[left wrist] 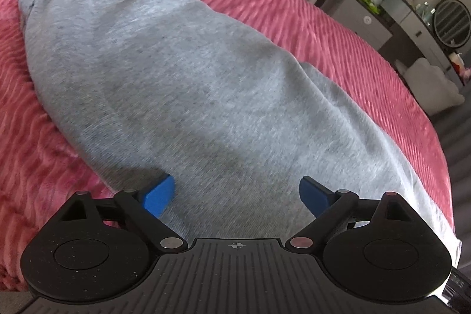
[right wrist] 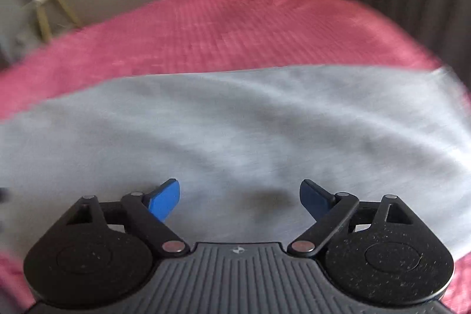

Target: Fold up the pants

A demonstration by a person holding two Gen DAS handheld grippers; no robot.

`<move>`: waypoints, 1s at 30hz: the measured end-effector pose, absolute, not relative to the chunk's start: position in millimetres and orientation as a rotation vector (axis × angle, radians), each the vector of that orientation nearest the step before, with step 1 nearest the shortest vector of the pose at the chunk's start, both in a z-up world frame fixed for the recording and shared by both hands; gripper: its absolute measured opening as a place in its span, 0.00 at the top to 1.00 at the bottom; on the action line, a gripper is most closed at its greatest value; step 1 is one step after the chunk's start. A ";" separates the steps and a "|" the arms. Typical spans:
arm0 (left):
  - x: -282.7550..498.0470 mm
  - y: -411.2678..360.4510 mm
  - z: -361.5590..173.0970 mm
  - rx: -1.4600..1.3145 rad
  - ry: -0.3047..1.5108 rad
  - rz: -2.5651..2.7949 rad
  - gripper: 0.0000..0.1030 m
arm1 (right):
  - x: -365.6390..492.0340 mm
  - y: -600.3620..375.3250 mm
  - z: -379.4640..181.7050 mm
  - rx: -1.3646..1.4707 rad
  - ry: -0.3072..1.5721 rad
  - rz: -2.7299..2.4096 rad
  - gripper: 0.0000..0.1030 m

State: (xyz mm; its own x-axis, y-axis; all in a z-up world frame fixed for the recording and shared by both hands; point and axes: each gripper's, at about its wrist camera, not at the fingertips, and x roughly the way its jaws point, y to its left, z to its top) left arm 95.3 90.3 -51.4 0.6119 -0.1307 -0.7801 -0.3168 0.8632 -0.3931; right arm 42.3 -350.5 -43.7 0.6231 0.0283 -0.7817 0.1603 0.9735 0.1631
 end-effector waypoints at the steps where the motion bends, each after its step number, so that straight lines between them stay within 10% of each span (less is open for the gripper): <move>1: 95.6 91.0 -51.8 -0.543 0.917 0.116 0.07 | 40.4 -352.7 -44.2 0.277 0.906 -0.032 0.13; 30: 96.4 81.7 -51.1 -0.516 0.903 0.173 0.04 | -149.1 -640.8 -80.5 1.068 0.501 -0.517 0.09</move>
State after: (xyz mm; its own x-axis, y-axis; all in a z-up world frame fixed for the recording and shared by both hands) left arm 96.4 81.7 -51.1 0.6148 -0.0695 -0.7856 -0.3548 0.8653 -0.3542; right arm -149.1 -640.8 -80.5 0.7749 -0.1531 -0.6133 0.6179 0.3882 0.6837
